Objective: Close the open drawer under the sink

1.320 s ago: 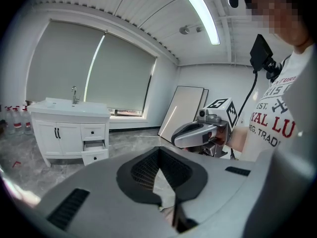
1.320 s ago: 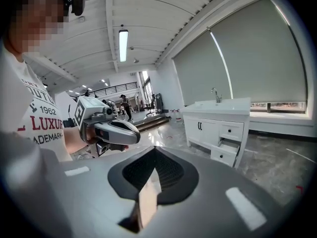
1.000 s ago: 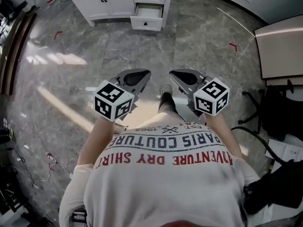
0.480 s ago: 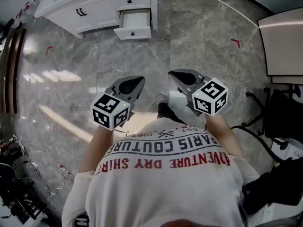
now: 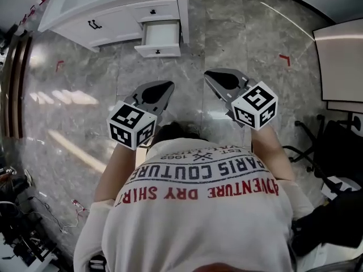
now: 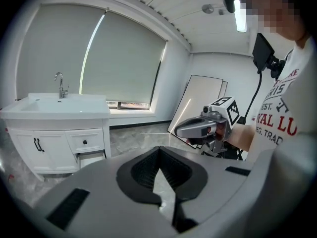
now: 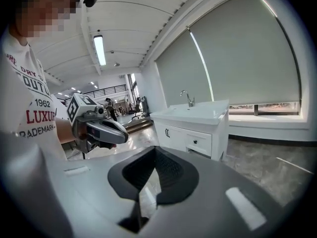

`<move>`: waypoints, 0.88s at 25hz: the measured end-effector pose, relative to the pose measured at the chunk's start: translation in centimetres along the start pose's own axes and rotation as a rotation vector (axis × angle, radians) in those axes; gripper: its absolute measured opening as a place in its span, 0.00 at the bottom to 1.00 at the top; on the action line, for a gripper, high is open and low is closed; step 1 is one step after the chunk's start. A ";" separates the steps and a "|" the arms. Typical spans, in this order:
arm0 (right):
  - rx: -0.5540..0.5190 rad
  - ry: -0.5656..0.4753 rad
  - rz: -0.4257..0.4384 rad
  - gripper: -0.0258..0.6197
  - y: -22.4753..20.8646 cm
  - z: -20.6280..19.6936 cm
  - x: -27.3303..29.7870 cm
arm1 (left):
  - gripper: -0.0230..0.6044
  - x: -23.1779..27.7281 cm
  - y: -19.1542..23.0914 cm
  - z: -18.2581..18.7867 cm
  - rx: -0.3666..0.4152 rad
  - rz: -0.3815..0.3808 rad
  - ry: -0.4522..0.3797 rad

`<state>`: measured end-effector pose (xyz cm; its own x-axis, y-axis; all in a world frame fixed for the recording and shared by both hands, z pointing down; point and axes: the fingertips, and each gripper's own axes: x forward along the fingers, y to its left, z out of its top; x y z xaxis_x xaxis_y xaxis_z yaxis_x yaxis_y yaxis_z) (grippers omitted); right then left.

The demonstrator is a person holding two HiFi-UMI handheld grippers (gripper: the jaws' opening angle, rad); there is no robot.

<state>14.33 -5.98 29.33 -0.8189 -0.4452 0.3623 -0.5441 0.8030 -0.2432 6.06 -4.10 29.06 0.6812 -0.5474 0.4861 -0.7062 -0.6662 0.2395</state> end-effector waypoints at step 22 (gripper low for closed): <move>0.041 0.030 0.011 0.04 -11.6 4.1 15.0 | 0.04 9.1 19.4 4.5 0.001 -0.052 0.069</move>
<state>7.57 -23.59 33.92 -0.8191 -0.4240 0.3864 -0.5429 0.7906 -0.2832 -0.59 -24.27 34.31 0.7017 -0.4761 0.5300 -0.6704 -0.6931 0.2650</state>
